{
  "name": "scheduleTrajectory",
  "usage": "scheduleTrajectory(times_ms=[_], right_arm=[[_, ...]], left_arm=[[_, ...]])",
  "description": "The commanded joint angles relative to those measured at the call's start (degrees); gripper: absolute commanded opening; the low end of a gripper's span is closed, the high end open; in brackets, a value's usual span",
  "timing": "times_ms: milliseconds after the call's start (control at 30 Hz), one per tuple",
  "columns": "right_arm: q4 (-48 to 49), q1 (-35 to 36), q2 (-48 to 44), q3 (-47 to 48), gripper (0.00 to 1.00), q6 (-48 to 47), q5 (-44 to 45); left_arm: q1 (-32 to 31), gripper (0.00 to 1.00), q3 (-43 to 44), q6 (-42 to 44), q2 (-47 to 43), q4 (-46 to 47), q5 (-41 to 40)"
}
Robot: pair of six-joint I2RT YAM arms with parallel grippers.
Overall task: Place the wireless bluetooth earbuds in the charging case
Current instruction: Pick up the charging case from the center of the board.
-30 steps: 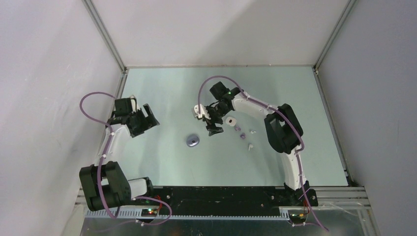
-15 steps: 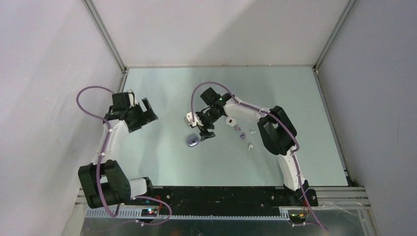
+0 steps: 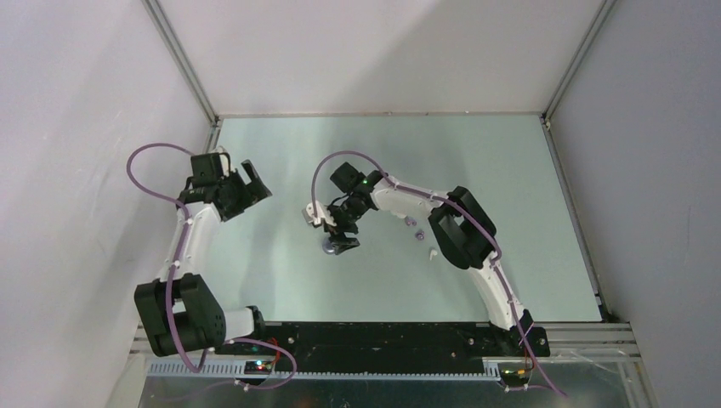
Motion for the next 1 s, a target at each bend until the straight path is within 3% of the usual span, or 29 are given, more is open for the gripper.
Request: scheduleTrajectory(times_ms=[0, 533, 733, 967], right_arm=[[-1.95, 1.24, 1.6, 3.63, 0.79, 1.47, 0.76], [-3.8, 2.63, 2.22, 2.59, 0.73, 1.38, 9.02], [-1.93, 1.95, 1.83, 3.54, 0.49, 4.82, 10.26], [4.56, -1.68, -7.88, 0.91, 0.39, 14.96, 13.23]], left_arm=[[0.25, 0.97, -0.68, -1.31, -3.22, 1.07, 0.79], [0.31, 0.94, -4.54, -6.51, -3.36, 3.7, 4.72], [0.22, 0.92, -4.65, -7.89, -2.2, 4.65, 6.14], [-2.69, 0.9, -3.92, -10.55, 0.86, 12.37, 11.72]])
